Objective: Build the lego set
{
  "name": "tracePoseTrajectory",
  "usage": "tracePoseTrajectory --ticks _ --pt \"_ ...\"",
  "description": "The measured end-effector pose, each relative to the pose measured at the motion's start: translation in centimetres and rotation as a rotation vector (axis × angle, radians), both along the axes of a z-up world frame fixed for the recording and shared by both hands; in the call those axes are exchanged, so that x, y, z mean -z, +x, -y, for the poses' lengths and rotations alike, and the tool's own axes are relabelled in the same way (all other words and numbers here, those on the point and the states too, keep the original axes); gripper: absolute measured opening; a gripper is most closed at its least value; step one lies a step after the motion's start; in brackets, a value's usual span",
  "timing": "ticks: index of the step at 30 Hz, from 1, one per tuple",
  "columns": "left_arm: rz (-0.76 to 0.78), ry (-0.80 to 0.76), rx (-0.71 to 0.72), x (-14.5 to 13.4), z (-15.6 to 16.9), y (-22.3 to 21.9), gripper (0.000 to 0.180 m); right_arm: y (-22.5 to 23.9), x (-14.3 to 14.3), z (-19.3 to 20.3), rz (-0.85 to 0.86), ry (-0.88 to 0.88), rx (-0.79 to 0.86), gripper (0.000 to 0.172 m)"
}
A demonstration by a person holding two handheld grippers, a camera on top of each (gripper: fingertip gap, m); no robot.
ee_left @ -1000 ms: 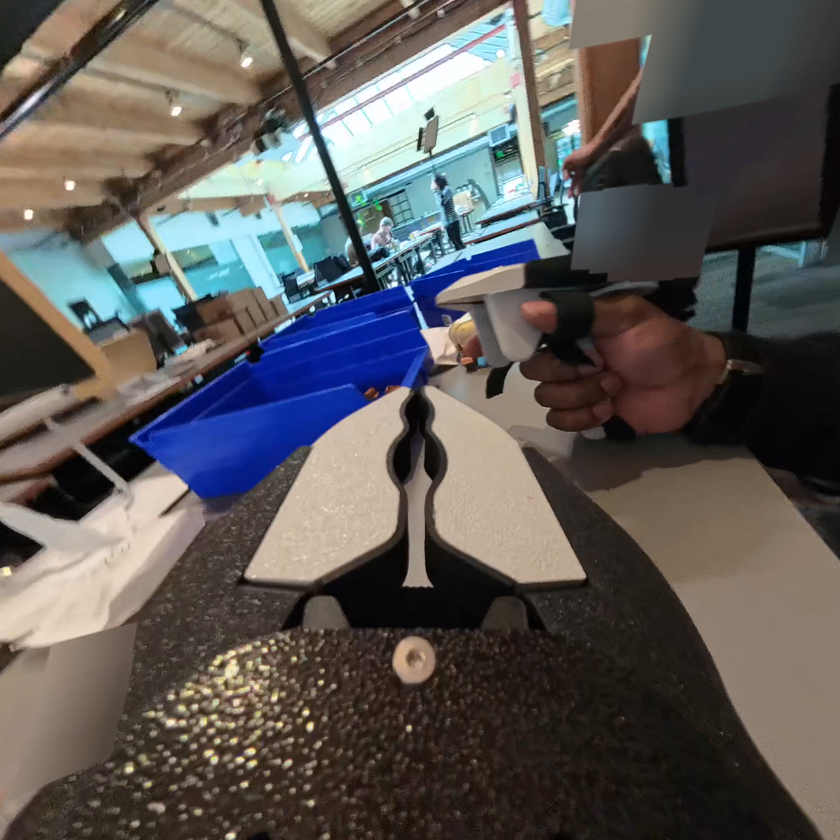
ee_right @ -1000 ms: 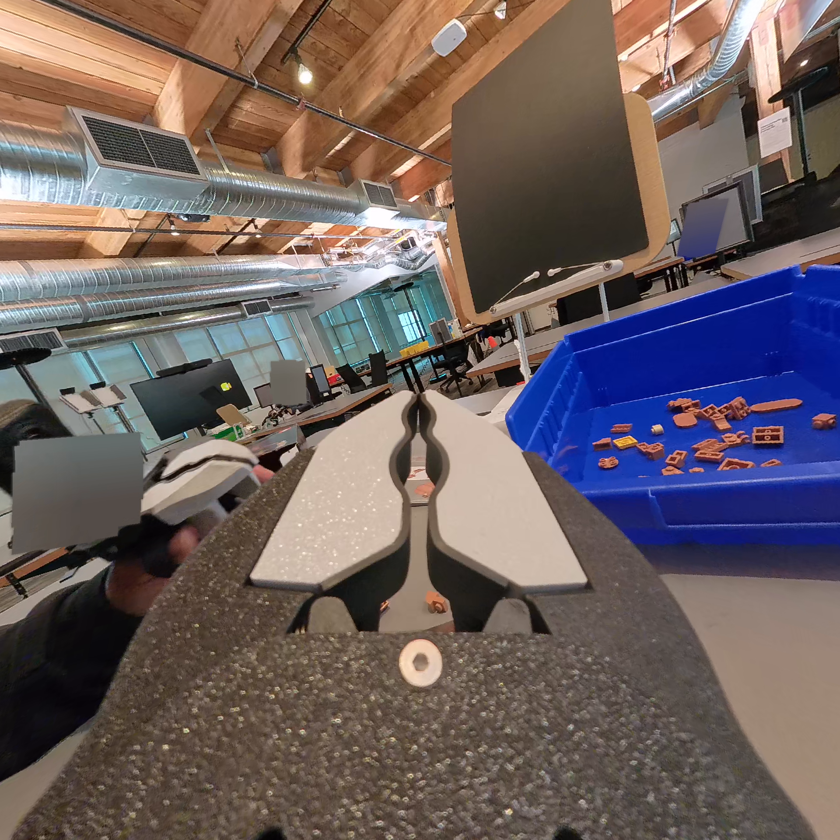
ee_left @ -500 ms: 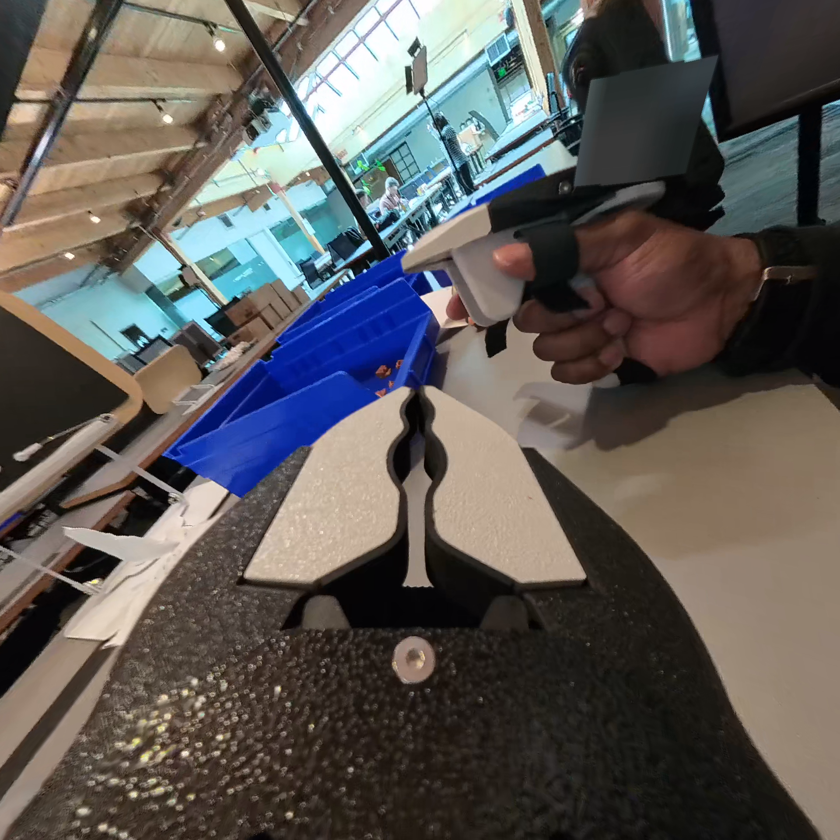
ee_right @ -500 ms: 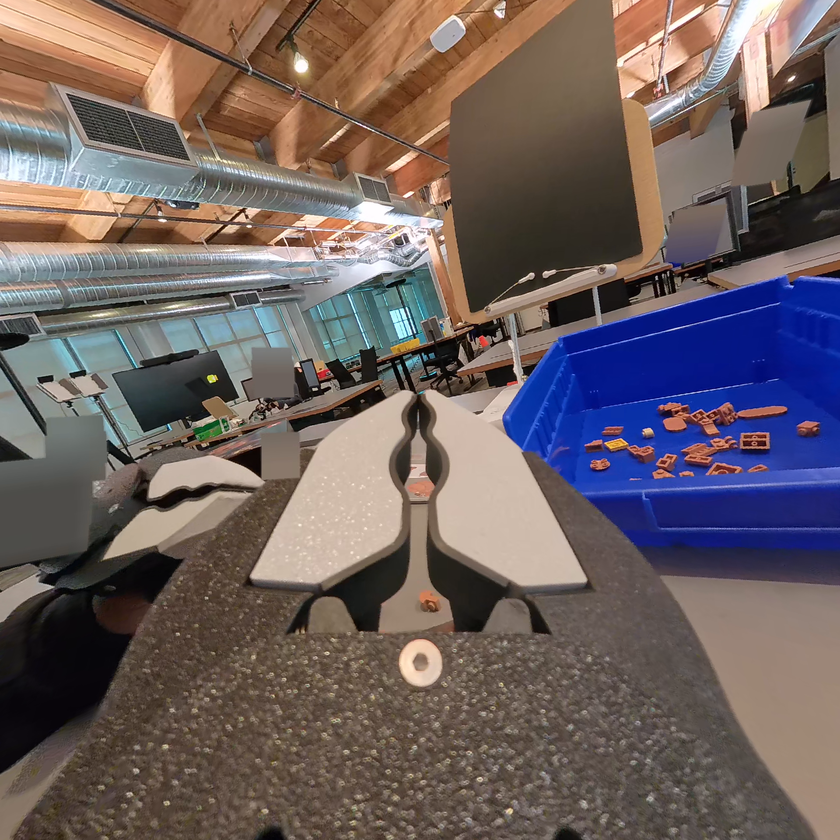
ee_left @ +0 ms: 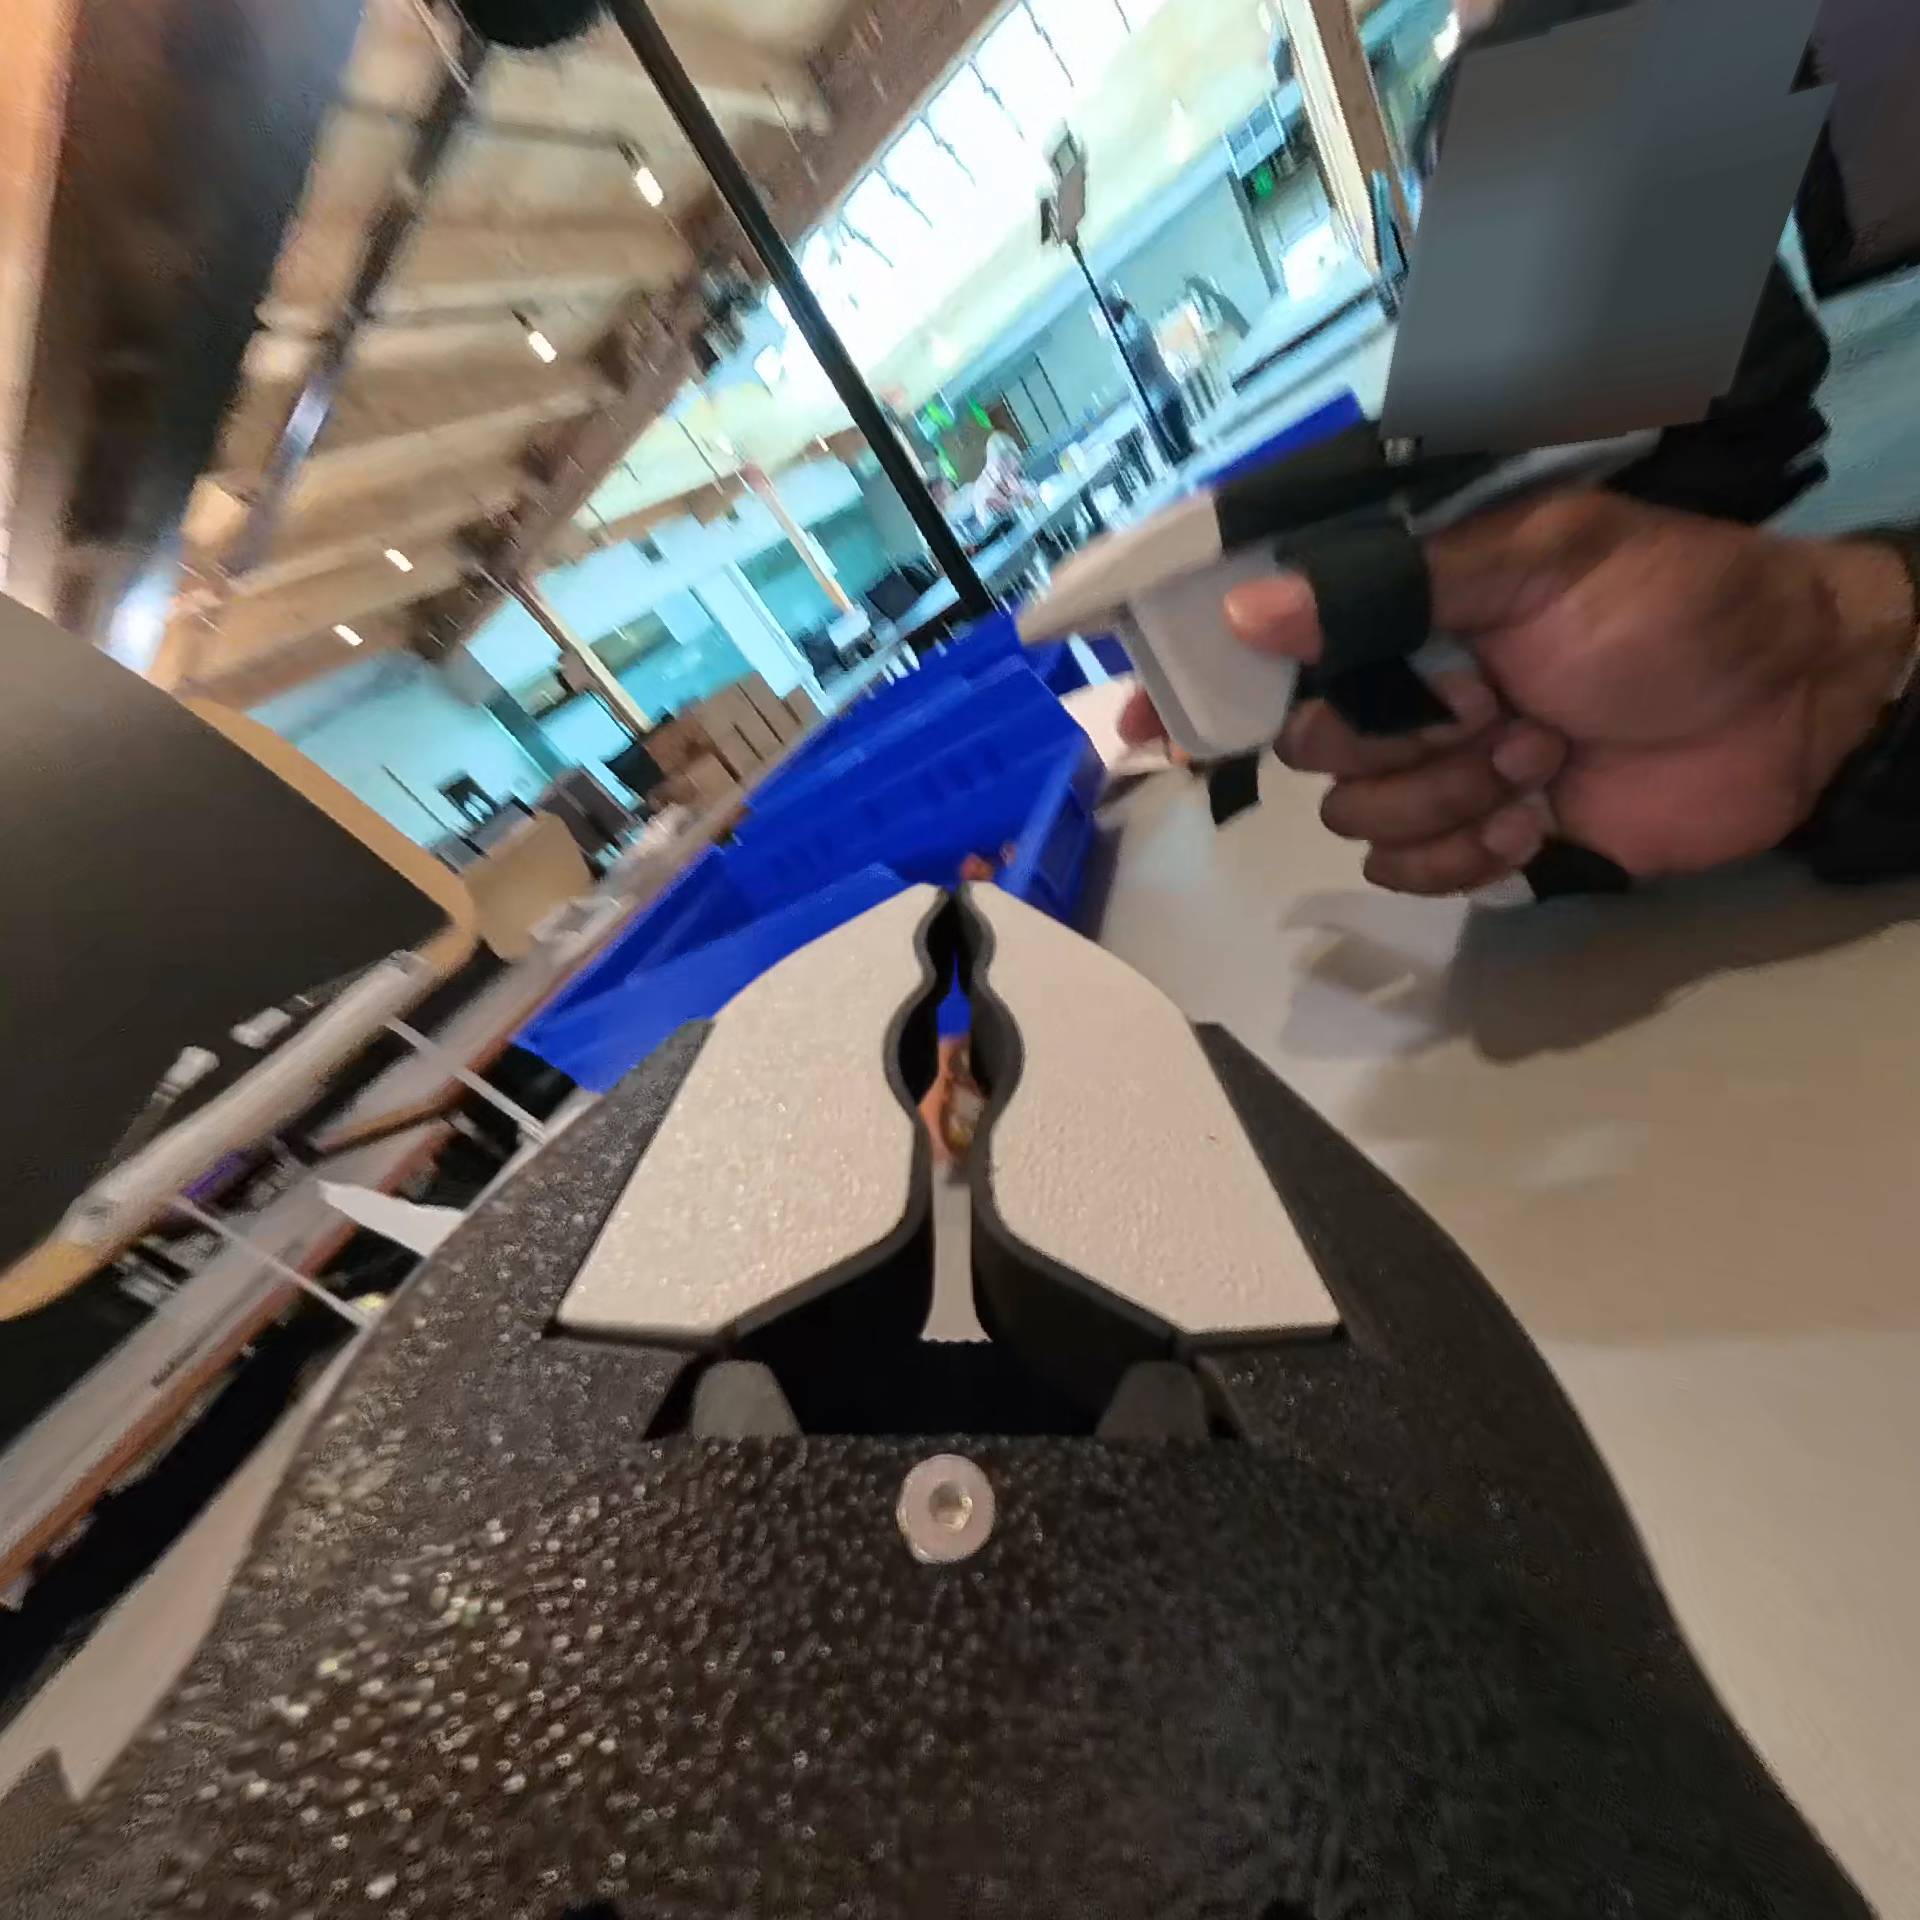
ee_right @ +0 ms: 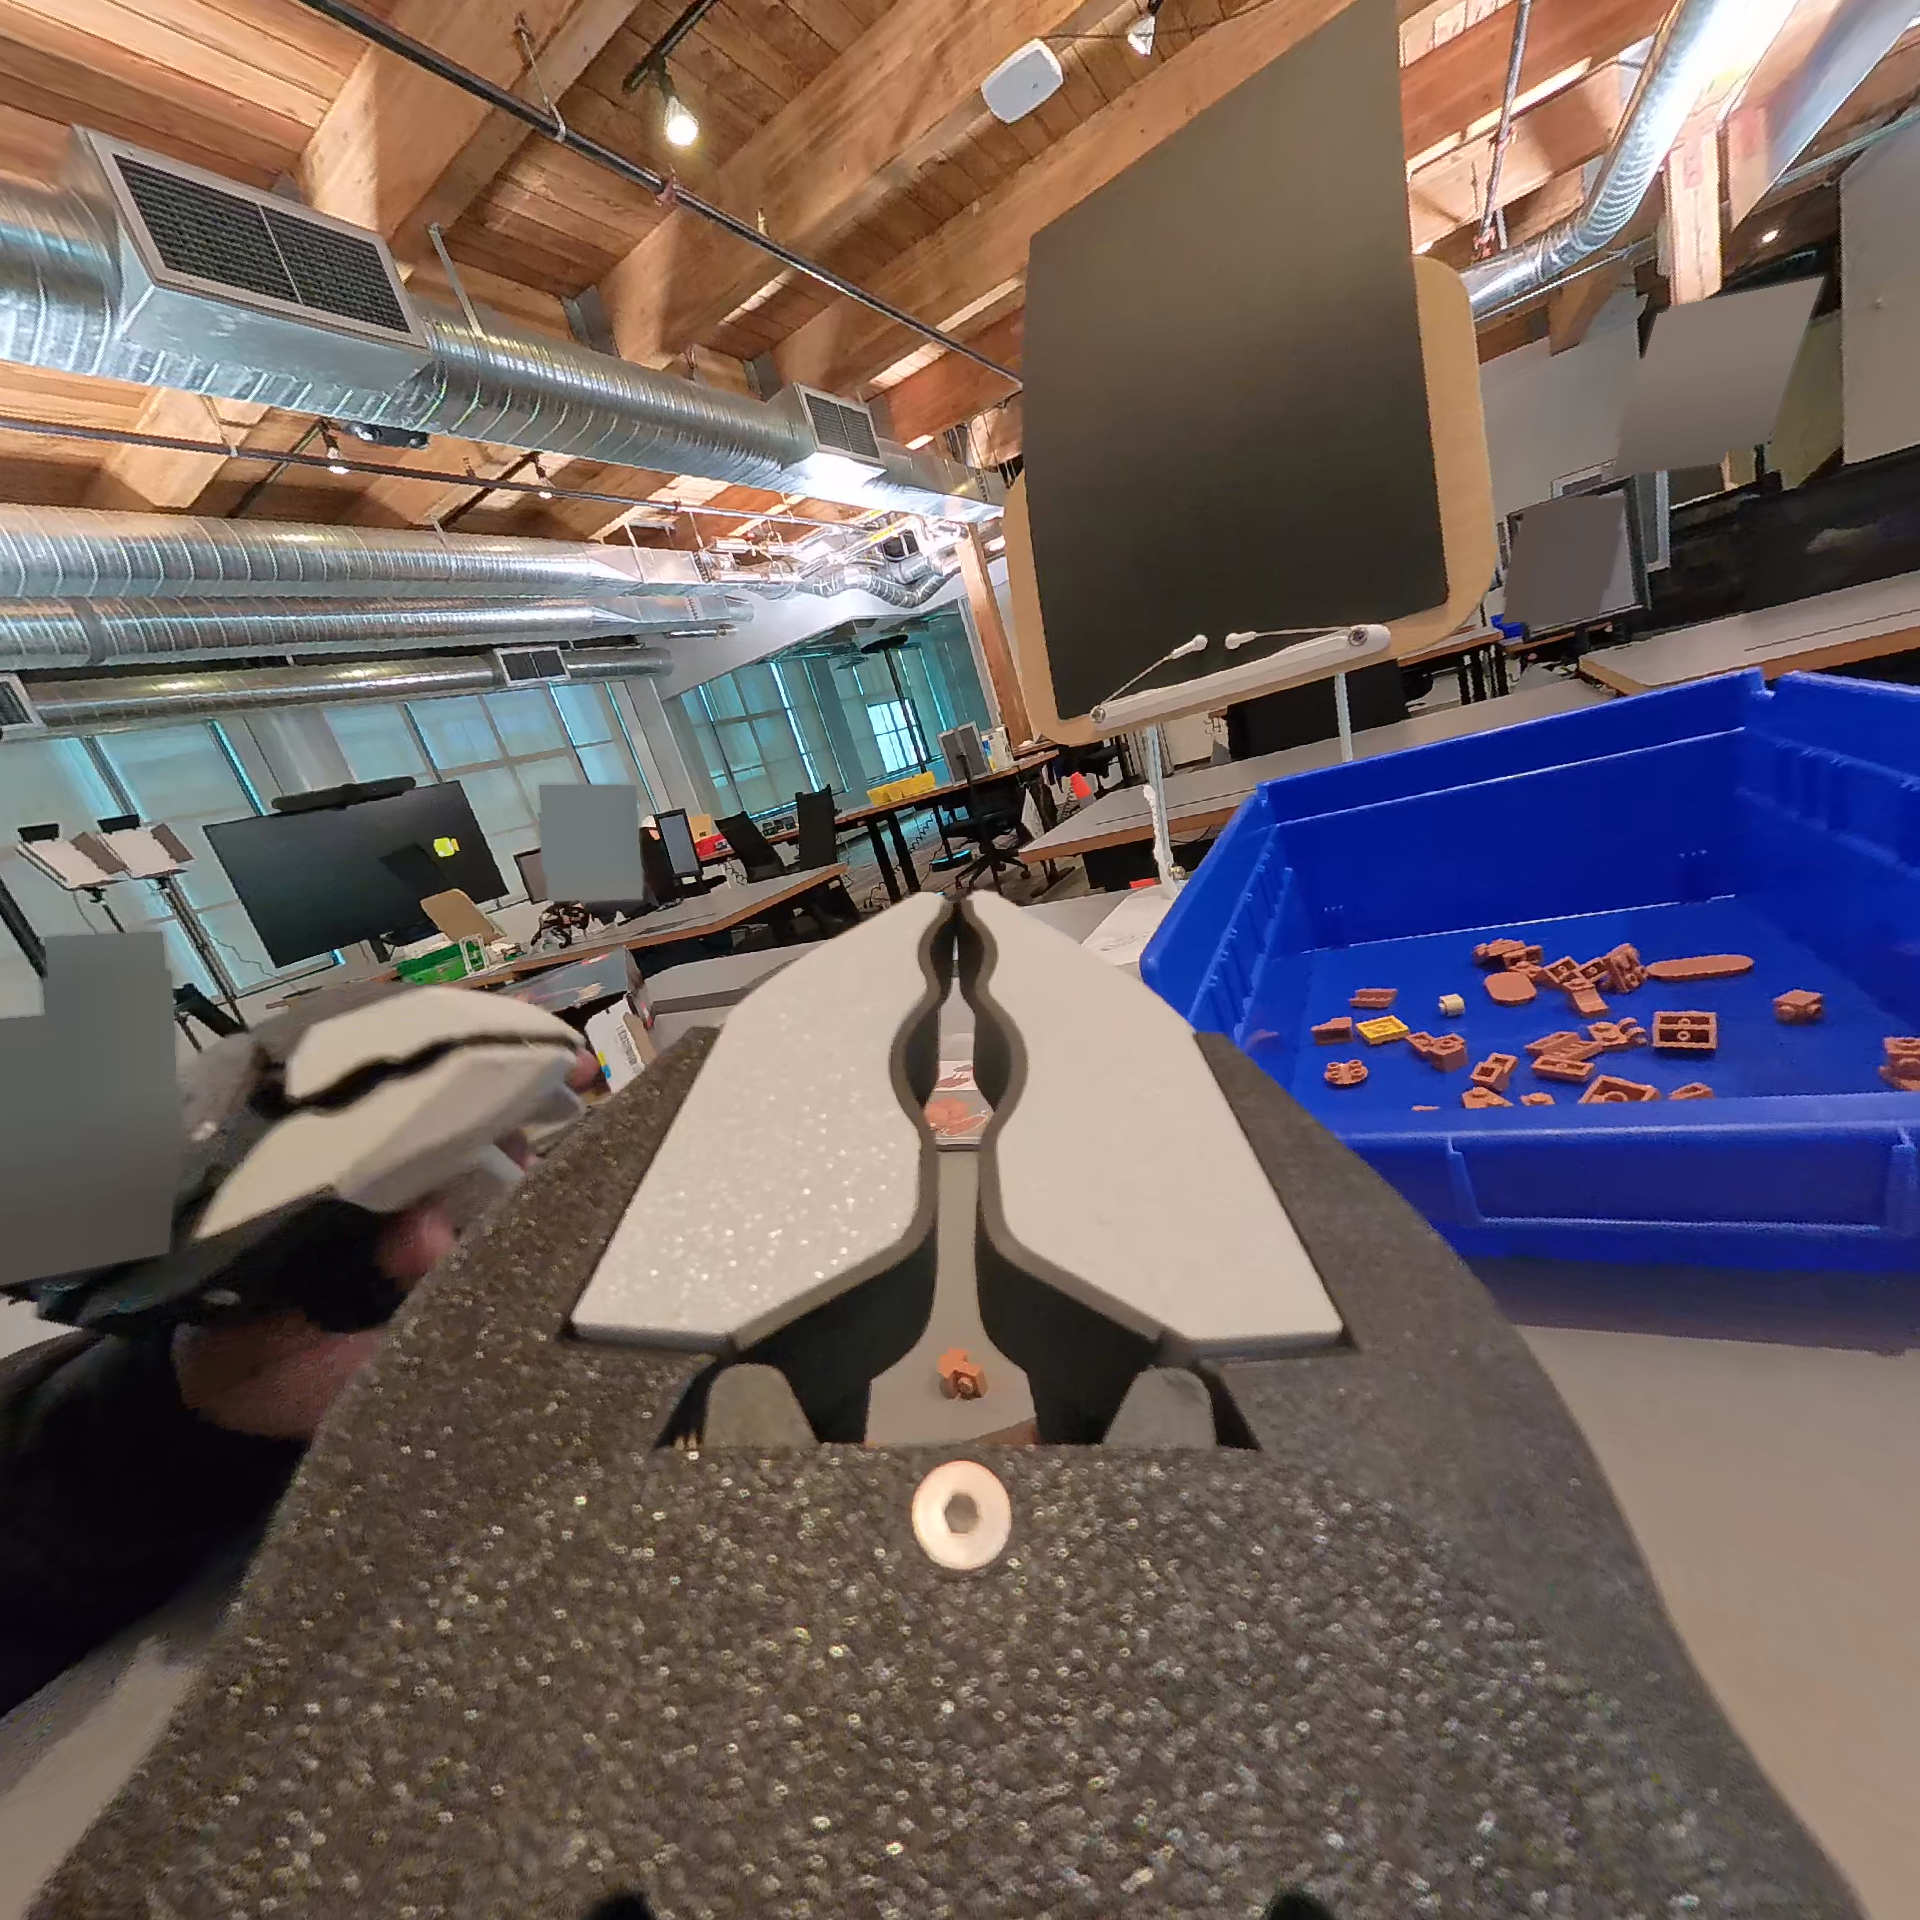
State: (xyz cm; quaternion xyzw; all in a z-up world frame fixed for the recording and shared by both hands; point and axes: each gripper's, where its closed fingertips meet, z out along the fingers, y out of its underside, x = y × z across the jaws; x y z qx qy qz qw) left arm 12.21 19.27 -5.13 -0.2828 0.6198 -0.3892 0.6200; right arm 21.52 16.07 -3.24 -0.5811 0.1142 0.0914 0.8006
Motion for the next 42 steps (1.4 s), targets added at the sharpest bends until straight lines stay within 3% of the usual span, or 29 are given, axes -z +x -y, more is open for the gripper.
tracePoseTrajectory --ticks 2,5,8,10,19,22,23,26,35,37,38,39,42 --pt "0.041 0.002 -0.029 -1.0 -0.4 -0.3 0.000 0.0 0.0 0.0 0.005 -0.002 0.004 0.000" --pt "-0.116 -0.071 -0.082 1.9 -2.2 0.9 0.000 -0.1 0.0 0.0 0.011 -0.002 0.008 0.000" --pt "0.007 -0.103 -0.082 -0.4 -2.4 0.1 0.000 0.0 -0.1 0.0 0.016 0.000 0.015 0.000" --pt "-0.081 -0.191 -0.101 0.6 -3.5 0.6 0.000 0.0 -0.1 0.0 0.017 0.000 0.016 0.000" --pt "-0.082 -0.279 -0.102 1.0 -3.9 0.7 0.000 0.0 0.0 0.0 0.022 -0.004 0.023 0.000" --pt "-0.110 -0.419 -0.144 1.1 -4.8 0.9 0.001 0.2 0.1 0.0 0.013 -0.011 0.030 0.000" --pt "-0.121 -0.471 -0.182 1.1 -5.4 0.9 0.018 0.2 0.1 0.0 0.005 -0.017 0.027 0.000" --pt "-0.143 -0.541 -0.224 0.6 -5.4 0.4 0.028 -0.1 0.2 0.1 -0.018 -0.033 0.015 0.001" --pt "-0.162 -0.638 -0.226 -0.8 -4.6 -0.9 0.039 0.0 1.0 0.9 -0.080 -0.094 0.099 0.029" --pt "-0.182 -0.657 -0.215 -0.5 -4.5 -0.8 0.033 -0.1 1.1 0.9 -0.075 -0.132 0.104 0.038" --pt "-0.183 -0.652 -0.210 -0.7 -4.4 -0.9 0.020 -0.2 0.9 0.9 -0.062 -0.150 0.103 0.039" --pt "-0.178 -0.640 -0.196 -1.1 -4.3 -1.0 0.000 -0.2 0.6 1.0 -0.047 -0.162 0.105 0.037" --pt "-0.201 -0.665 -0.116 -2.1 -3.3 -1.1 0.000 -0.3 0.0 1.6 -0.009 -0.178 0.116 0.000"
